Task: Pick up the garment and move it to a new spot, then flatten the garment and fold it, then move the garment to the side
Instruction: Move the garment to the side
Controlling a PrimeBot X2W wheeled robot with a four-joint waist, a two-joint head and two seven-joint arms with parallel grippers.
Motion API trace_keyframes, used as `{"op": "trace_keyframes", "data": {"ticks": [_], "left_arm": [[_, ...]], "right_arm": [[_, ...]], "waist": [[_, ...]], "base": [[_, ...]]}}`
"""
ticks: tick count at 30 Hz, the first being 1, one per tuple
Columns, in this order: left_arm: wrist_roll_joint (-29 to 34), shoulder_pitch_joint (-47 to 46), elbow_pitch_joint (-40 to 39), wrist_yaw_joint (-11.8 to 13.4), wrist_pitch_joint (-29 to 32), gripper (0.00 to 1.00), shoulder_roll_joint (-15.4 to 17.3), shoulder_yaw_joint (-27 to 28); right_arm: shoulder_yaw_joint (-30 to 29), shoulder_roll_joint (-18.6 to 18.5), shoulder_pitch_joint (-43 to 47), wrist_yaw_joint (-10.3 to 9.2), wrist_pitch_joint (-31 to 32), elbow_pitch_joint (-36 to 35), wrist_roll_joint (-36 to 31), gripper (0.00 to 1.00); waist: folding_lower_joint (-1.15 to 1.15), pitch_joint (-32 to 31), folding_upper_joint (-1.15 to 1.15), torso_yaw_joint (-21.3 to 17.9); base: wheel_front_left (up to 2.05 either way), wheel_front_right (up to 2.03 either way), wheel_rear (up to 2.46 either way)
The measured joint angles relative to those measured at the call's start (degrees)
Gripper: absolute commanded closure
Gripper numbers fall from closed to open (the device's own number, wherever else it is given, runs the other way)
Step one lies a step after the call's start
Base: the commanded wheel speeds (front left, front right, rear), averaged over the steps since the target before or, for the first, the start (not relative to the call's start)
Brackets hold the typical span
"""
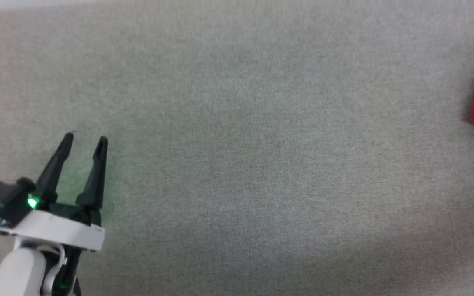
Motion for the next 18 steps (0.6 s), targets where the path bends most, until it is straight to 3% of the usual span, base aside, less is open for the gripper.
{"op": "trace_keyframes", "data": {"ticks": [18], "left_arm": [[0.58,15.23,1.11,0.0,0.0,0.0,-1.33,7.06]], "right_arm": [[2.64,10.88,13.12,0.0,-13.78,0.76,8.58,0.0]], "waist": [[0.0,-15.14,0.0,1.67]], "base": [[0.0,0.0,0.0]]}}
